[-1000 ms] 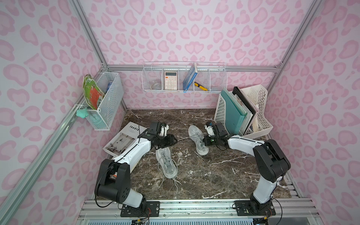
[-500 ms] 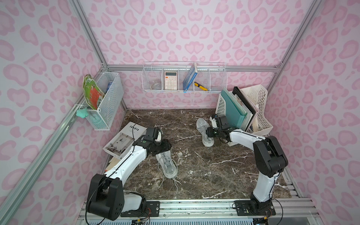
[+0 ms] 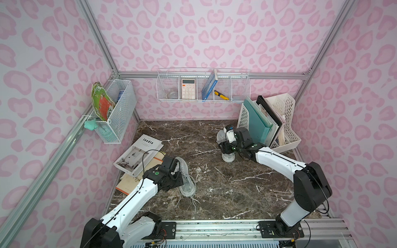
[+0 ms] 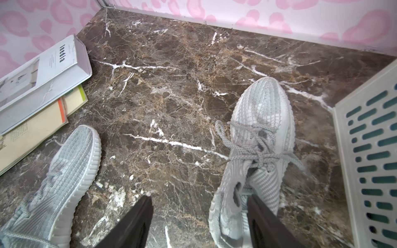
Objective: Tie the shoes
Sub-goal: Move the shoe to the center of the board.
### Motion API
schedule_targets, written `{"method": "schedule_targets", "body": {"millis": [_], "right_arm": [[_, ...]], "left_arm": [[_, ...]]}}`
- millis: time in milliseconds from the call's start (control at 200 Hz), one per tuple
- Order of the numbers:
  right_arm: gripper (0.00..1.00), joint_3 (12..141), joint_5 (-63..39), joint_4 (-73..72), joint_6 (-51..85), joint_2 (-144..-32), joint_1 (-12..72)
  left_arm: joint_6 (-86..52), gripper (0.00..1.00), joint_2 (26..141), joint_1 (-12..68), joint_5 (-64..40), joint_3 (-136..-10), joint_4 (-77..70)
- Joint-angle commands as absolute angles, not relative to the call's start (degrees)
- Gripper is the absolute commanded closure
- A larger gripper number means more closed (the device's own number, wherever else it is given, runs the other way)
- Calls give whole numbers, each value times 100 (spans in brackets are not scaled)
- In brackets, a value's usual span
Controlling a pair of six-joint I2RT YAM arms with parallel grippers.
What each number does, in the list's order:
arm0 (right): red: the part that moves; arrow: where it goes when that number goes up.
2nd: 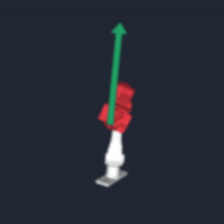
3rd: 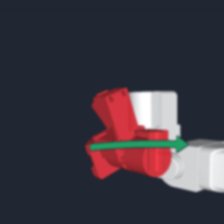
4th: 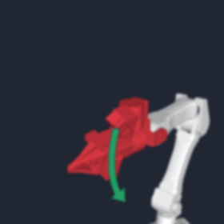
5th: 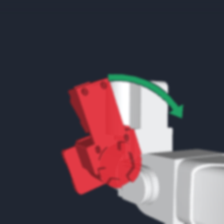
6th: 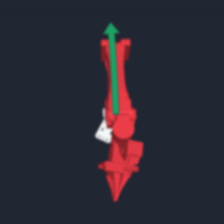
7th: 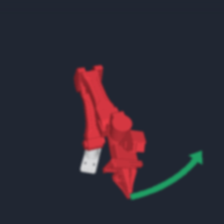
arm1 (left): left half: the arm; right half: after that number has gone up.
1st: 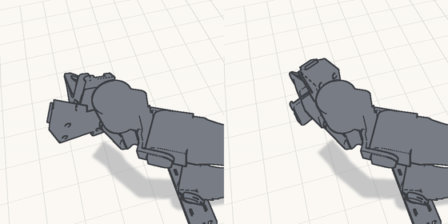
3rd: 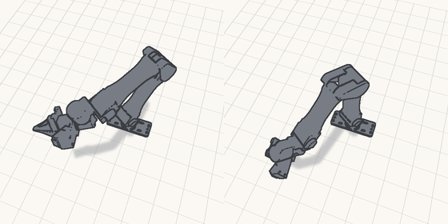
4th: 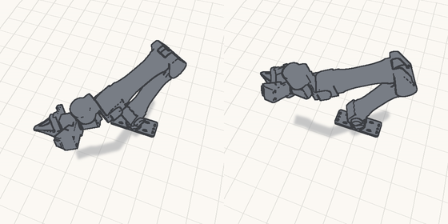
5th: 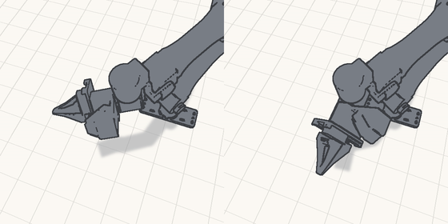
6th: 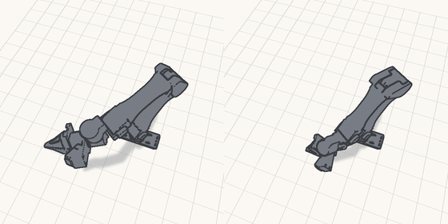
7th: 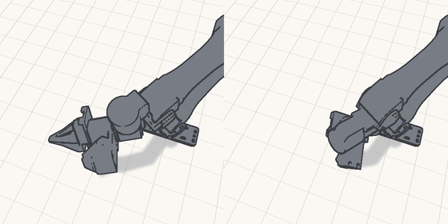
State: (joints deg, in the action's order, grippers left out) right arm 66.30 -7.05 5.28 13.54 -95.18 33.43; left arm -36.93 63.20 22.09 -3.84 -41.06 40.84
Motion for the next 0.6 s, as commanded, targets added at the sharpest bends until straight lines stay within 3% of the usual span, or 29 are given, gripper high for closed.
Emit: {"method": "schedule_targets", "body": {"millis": [0,110,320,595], "right_arm": [[27,6564,-967,614,1272,-9478,3477],[27,6350,-1023,583,1335,-9375,3524],[28,6012,-1264,737,1430,-9202,3317],[29,5211,-1339,928,1539,-8394,2847]], "left_arm": [[-3457,54,6751,2206,-664,-4228,3597],[-3315,66,7228,2203,-567,-4383,3342],[-2834,100,8141,2382,-917,-5150,2945],[-2608,100,9507,2852,-1004,-6661,3060]]}}
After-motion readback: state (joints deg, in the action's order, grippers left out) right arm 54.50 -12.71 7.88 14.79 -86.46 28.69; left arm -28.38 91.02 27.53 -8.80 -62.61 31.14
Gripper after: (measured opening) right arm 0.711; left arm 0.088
